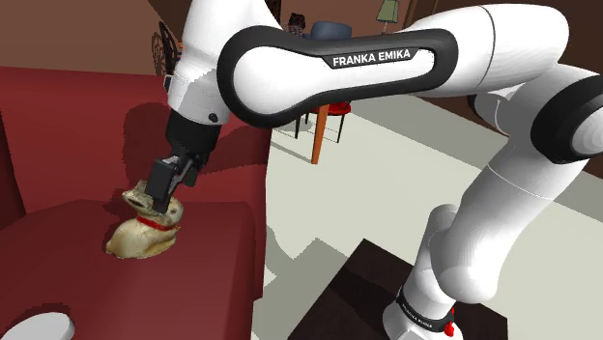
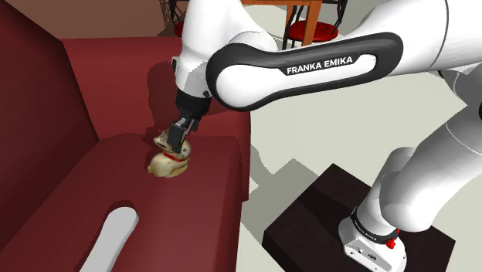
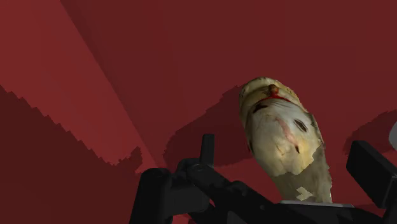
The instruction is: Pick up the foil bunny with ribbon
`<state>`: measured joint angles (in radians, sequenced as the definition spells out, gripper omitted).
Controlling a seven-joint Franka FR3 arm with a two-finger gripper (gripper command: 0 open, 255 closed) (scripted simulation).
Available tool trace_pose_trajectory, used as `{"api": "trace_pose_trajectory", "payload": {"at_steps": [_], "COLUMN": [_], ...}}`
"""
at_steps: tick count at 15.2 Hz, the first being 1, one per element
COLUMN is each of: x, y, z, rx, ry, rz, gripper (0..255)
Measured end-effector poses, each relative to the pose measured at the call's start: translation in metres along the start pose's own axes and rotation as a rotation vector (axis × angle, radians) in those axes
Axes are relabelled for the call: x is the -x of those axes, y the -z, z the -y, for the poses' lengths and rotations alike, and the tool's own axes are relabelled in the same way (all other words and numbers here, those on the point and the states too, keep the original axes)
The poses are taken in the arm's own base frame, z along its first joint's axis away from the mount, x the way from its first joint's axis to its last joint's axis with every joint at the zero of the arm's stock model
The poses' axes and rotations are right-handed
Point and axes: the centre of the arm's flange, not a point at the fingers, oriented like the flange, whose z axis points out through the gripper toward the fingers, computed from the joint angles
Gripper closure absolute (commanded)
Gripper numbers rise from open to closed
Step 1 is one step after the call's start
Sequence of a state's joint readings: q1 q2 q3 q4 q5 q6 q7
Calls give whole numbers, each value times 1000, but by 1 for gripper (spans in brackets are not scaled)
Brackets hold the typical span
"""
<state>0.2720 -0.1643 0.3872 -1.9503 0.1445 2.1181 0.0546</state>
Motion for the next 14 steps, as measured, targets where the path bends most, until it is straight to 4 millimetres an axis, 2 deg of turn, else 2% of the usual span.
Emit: {"api": "trace_pose_trajectory", "payload": {"at_steps": [2, 9, 10, 14], "x": [-6, 3, 4, 5], "y": [-2, -33, -35, -36], "z": [9, 8, 8, 8], "rx": [-6, -8, -8, -7], "ry": [17, 22, 22, 22], "rz": [-13, -17, -17, -20], "gripper": [0, 0, 255, 255]}}
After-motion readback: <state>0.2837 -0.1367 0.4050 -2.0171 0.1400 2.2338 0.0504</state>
